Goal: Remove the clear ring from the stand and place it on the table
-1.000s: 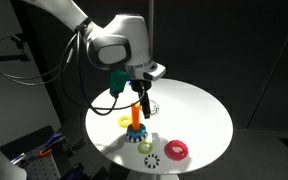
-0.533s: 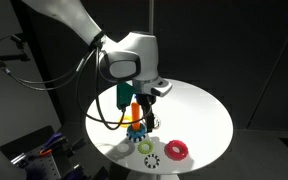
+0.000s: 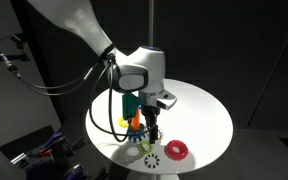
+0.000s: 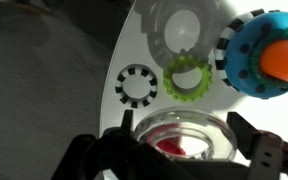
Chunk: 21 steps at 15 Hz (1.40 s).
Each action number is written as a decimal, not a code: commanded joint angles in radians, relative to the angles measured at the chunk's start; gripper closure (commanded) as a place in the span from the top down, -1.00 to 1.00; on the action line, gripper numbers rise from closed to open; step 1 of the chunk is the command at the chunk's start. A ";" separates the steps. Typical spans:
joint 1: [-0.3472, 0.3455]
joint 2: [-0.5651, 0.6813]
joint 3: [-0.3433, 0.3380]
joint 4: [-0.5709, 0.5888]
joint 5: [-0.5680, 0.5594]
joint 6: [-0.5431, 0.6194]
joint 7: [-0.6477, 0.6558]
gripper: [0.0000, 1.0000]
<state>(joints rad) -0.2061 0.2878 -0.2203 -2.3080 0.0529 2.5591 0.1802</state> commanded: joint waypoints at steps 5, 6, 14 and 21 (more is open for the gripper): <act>-0.023 0.129 0.008 0.095 0.025 -0.010 -0.037 0.33; -0.022 0.140 0.008 0.102 0.023 -0.012 -0.035 0.33; -0.009 0.194 0.001 0.130 0.005 -0.011 -0.020 0.97; 0.003 0.176 -0.002 0.120 -0.013 -0.050 -0.027 1.00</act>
<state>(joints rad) -0.2067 0.4768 -0.2196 -2.1993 0.0523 2.5552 0.1746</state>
